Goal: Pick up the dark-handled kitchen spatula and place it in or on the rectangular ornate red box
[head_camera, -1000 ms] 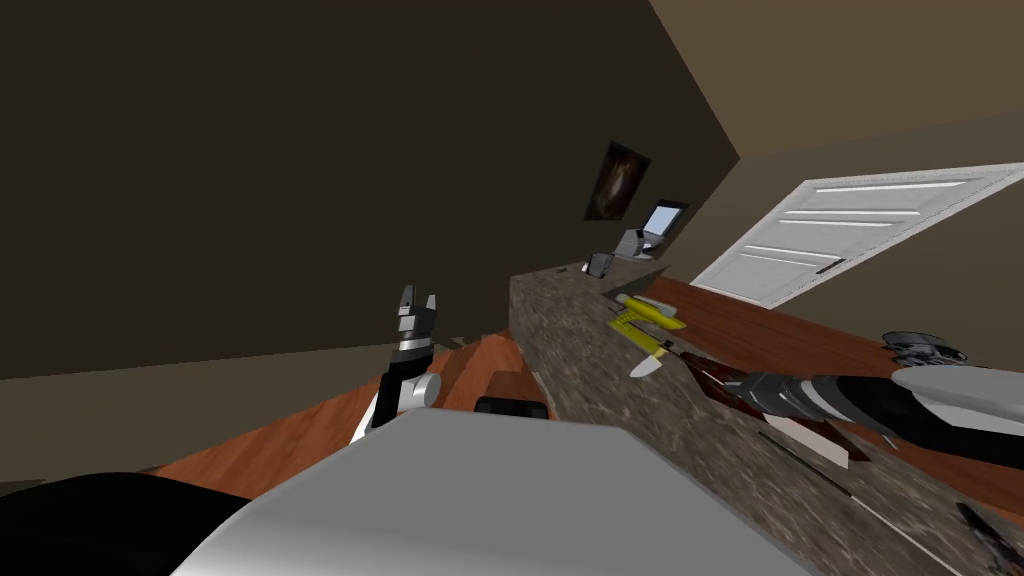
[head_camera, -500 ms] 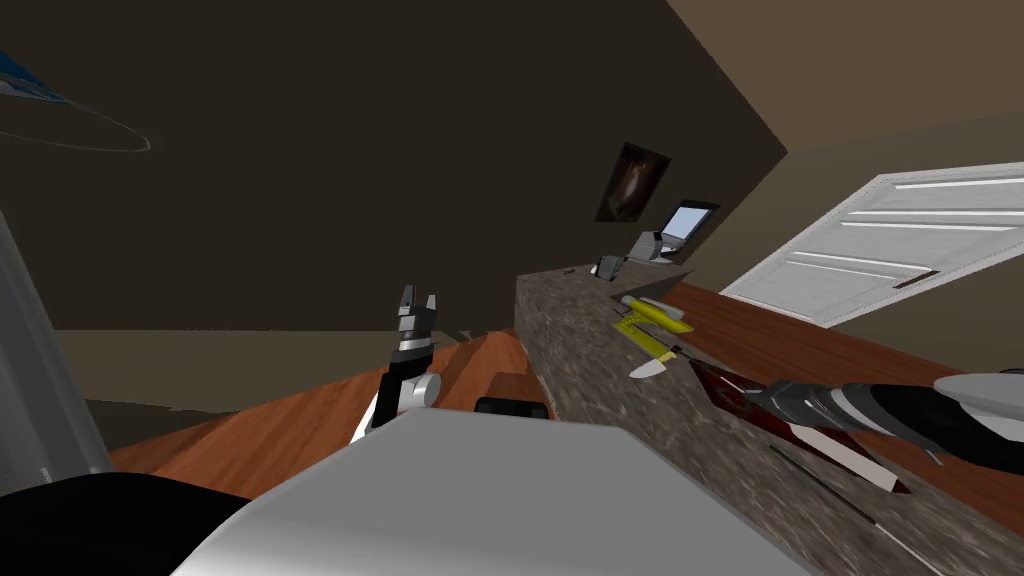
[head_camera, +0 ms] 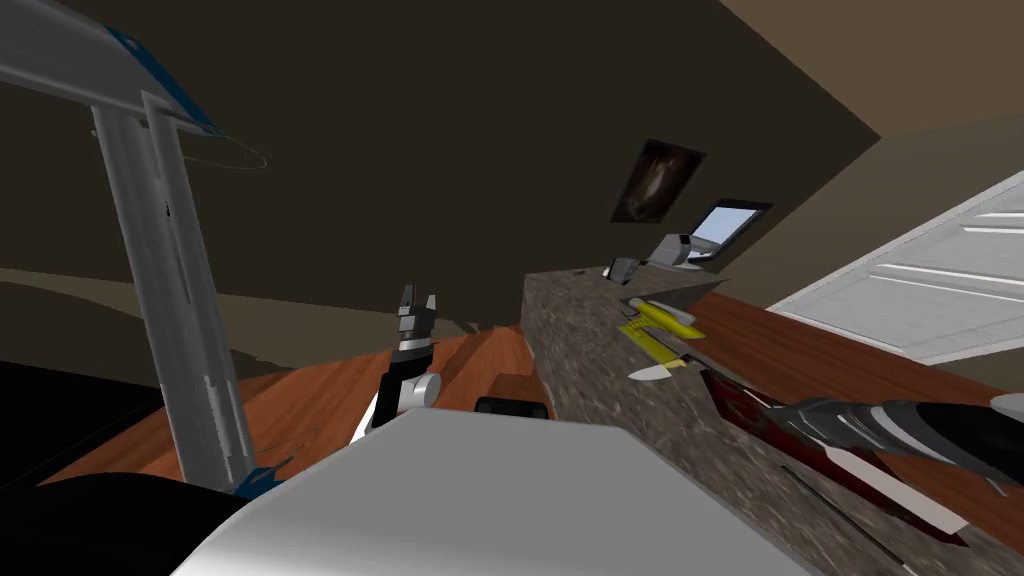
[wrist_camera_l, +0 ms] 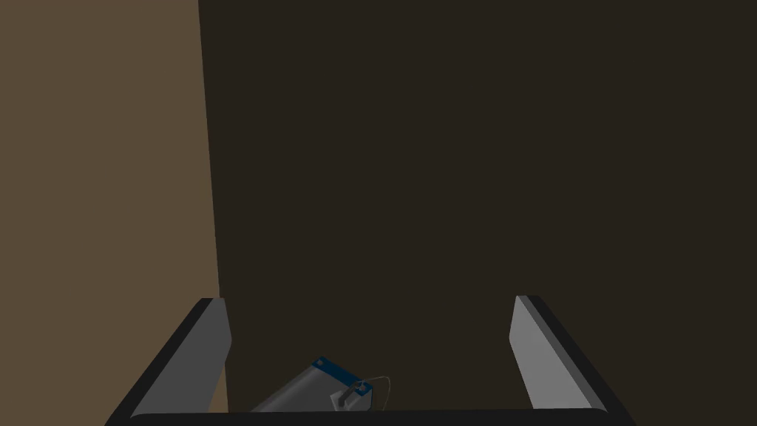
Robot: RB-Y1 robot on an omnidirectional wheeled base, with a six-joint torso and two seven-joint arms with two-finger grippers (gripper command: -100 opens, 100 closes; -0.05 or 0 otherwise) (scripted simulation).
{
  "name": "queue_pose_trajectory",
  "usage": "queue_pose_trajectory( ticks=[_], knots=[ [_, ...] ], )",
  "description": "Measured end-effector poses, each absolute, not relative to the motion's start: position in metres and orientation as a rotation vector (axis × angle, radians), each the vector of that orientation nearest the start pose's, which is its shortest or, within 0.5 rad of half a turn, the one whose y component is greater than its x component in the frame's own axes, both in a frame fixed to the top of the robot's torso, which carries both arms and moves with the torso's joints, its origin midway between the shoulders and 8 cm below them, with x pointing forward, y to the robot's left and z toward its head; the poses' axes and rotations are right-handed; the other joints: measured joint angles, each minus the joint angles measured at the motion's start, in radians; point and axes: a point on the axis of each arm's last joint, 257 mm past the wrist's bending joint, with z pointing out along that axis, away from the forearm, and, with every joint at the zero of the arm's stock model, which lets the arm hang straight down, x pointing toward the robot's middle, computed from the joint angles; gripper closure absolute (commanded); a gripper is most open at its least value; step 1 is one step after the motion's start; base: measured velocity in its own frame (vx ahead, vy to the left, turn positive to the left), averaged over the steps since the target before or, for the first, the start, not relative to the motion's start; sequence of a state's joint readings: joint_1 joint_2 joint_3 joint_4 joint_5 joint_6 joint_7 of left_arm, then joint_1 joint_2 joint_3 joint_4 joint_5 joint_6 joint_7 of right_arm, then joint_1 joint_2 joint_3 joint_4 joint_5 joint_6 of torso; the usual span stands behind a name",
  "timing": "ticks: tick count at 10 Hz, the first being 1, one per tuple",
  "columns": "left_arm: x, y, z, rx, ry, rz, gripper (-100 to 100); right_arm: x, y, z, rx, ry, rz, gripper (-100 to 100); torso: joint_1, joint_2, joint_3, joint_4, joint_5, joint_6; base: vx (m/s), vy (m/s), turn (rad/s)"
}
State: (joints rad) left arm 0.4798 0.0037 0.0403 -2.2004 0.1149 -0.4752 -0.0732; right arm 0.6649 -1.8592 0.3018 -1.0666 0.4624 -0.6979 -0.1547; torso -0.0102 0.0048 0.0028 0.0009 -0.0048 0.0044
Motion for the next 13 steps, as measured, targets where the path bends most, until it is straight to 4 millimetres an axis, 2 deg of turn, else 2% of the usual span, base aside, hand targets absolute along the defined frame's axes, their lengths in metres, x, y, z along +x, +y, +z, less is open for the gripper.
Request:
queue_pose_trajectory(
  ticks=[8,13],
  knots=[
    [0.359,0.309,-0.009,-0.765,0.618,-1.251,0,0.147,-0.760,-0.222,-0.129,2.881,-0.291,100,-0.003,-0.001,-0.001,0.000,-0.001,-0.002,-0.107,-0.100,0.238],
    [0.359,0.309,-0.009,-0.765,0.618,-1.251,0,0.119,-0.765,-0.219,-0.030,2.938,-0.268,100,-0.010,-0.003,-0.002,-0.001,-0.003,-0.001,-0.104,-0.170,0.224]
  ],
)
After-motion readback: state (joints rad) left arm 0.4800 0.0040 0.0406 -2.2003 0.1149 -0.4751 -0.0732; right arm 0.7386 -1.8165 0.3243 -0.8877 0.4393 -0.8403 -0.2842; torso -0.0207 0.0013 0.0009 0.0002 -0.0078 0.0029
